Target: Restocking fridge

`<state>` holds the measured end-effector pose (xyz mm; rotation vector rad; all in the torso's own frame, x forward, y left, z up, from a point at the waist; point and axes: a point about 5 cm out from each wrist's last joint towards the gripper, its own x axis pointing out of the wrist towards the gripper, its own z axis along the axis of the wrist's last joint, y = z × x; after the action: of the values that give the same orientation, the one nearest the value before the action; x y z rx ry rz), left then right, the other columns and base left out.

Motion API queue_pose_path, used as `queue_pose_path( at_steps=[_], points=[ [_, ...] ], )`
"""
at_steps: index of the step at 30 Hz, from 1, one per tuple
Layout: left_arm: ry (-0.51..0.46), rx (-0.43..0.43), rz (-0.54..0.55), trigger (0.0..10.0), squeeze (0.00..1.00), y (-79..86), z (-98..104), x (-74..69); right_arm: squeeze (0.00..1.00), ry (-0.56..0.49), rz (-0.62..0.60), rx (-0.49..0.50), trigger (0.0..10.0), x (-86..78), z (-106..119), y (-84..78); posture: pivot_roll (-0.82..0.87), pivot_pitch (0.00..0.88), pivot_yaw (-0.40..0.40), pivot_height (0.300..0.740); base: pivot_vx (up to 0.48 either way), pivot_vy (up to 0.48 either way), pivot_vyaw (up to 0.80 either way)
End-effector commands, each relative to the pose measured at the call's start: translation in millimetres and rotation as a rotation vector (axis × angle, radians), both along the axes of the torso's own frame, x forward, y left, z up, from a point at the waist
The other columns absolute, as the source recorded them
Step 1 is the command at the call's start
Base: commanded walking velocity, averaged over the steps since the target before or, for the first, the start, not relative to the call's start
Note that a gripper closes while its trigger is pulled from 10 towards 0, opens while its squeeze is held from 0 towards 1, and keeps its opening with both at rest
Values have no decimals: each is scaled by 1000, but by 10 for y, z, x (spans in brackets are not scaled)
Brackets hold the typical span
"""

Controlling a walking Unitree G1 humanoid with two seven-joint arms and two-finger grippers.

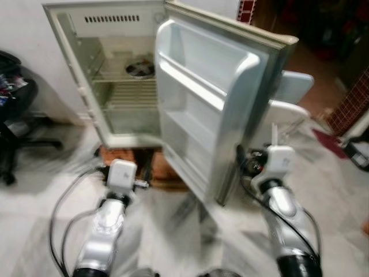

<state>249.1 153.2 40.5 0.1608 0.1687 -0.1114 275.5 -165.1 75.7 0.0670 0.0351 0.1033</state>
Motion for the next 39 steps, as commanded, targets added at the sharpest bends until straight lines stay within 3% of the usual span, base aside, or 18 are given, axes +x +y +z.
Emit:
queue_pose_path(
  at_steps=[1,16,26,31,37,39],
  points=[
    [-15,10,10,10000,0,16,30,30,0,-42,22,-20,10000,58,83,15,-33,0,45,740,0,-240,800],
    [-12,19,25,10000,0,55,18,34,0,-75,-8,-34,10000,196,170,42,-27,0,45,740,0,-48,800],
    [0,19,37,10000,0,74,6,47,0,-59,-205,-43,10000,433,263,-126,-13,0,42,740,0,0,0],
    [1,18,40,10000,0,75,3,42,0,-69,-222,-10,10000,505,322,-118,-10,0,41,740,0,0,0],
    [7,15,30,10000,0,39,-8,48,0,-137,-132,103,10000,752,580,173,-14,0,44,740,0,0,0],
    [5,14,26,10000,0,30,-5,49,0,-208,32,210,10000,771,770,385,-9,0,41,740,0,0,0]
  ],
)
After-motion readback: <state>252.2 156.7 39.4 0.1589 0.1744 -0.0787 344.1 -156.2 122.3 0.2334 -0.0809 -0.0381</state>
